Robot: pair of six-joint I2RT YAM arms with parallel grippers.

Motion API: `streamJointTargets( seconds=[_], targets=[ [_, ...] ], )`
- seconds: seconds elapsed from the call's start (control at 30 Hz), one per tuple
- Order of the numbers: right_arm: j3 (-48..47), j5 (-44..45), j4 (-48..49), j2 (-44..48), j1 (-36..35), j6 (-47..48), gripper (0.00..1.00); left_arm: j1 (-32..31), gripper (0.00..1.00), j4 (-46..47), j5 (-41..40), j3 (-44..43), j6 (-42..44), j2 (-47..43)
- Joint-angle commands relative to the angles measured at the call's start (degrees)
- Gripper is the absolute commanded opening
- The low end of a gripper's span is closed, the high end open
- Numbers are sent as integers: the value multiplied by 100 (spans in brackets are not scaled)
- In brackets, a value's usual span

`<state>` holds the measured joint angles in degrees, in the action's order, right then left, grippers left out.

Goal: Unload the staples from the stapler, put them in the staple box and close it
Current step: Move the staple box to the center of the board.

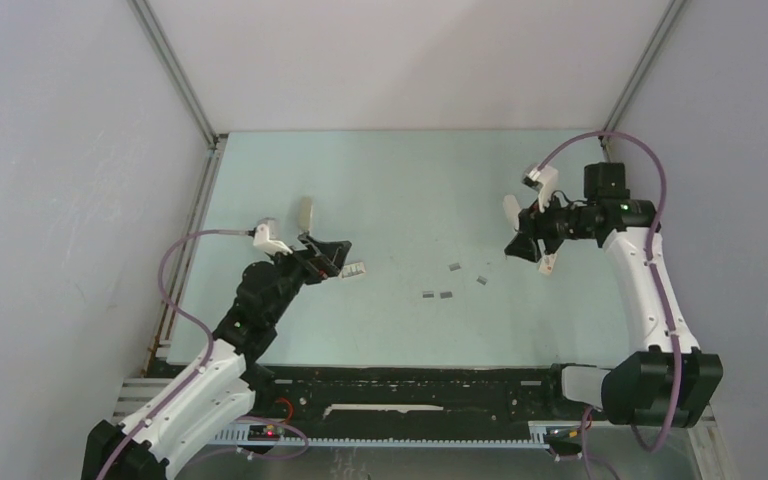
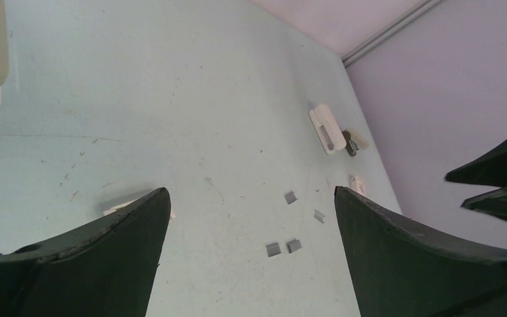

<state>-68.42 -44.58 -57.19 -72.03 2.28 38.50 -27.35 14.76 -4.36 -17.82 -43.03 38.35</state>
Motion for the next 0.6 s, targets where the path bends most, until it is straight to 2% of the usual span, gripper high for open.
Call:
streamJointTargets(
  seconds=[0.0, 0.57],
  targets=[
    [-393, -430, -153, 320, 262, -26, 66, 84, 100, -333, 174, -582, 490, -126],
    [-471, -983, -266, 352, 401, -319, 68, 189, 100, -369, 355, -513, 495, -362]
  ],
)
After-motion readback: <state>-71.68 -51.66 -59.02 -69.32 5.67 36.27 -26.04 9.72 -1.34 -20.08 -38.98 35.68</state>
